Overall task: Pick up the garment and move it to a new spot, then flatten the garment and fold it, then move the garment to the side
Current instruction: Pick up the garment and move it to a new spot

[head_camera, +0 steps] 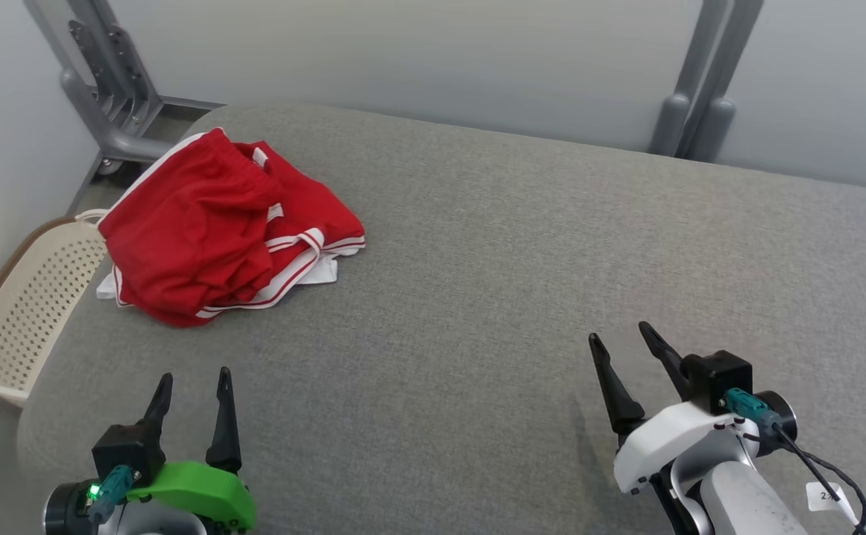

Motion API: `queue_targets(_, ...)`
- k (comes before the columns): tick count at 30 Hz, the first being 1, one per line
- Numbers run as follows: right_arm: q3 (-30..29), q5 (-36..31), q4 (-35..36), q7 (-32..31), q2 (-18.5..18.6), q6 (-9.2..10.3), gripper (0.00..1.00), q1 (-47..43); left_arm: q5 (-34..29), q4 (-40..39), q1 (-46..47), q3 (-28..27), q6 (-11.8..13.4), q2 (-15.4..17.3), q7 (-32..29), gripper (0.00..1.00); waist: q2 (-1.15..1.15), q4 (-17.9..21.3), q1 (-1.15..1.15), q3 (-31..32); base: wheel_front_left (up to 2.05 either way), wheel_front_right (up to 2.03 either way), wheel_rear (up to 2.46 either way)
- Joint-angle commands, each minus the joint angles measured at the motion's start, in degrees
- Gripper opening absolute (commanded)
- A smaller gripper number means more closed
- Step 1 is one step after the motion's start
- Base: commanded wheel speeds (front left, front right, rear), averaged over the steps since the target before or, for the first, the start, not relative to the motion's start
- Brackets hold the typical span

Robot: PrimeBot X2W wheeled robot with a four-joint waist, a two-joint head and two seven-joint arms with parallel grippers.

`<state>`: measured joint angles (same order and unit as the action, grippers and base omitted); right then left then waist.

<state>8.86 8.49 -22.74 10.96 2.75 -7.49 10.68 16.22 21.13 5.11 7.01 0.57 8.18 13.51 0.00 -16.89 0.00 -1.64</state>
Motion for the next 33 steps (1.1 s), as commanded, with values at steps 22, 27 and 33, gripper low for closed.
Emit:
queue_targets(22, 1.68, 0.92, -0.85, 0.21, 0.24, 0.0, 1.0, -0.51, 1.32, -0.85, -2.75, 0.59, 1.04, 0.91, -0.07, 1.0, 0.0, -11.16, 0.0, 0.38, 0.0, 0.0, 0.0)
queue_targets(27, 1.61, 0.97, -0.89, -0.04, 0.24, 0.0, 1.0, -0.11, 1.56, -0.4, -1.4, 0.67, 1.18, 1.12, -0.63, 1.0, 0.0, -10.81, 0.0, -0.06, 0.0, 0.0, 0.0)
queue_targets(33, 0.2, -0.29, 0.66, -0.92, 0.24, 0.0, 1.0, -0.12, 1.37, 2.08, 4.7, 2.65, 0.06, 1.17, -5.67, 1.0, 0.0, -10.88, 0.0, -2.08, 0.0, 0.0, 0.0)
